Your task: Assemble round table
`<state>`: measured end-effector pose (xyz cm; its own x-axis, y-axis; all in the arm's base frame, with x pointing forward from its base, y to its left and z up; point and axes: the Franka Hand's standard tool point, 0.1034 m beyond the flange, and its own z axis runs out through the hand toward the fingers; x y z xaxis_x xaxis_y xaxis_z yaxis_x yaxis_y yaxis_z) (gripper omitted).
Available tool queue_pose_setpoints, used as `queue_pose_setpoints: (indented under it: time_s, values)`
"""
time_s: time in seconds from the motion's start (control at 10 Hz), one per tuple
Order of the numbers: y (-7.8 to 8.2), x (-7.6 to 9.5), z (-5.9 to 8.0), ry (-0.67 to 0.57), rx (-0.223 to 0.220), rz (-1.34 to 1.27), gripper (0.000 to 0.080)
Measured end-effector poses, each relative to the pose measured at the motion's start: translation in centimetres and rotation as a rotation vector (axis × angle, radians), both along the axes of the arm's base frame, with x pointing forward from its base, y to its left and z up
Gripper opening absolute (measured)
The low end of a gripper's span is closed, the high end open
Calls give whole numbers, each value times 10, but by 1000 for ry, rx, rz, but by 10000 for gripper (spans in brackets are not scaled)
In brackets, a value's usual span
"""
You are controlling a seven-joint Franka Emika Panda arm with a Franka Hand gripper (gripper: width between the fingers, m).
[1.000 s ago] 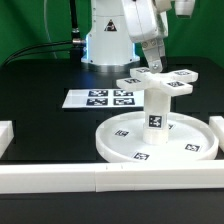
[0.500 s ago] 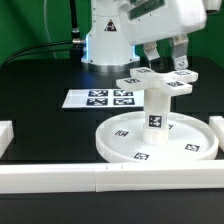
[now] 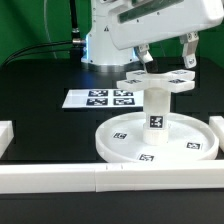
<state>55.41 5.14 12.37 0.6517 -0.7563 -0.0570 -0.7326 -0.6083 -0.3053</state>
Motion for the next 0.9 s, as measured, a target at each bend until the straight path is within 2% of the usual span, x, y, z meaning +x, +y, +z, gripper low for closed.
queue_pose_setpoints:
  time_s: [0.4, 0.9]
  values:
    - [13, 8, 0, -67, -132, 484, 648]
    - [12, 9, -1, -134, -185, 772, 648]
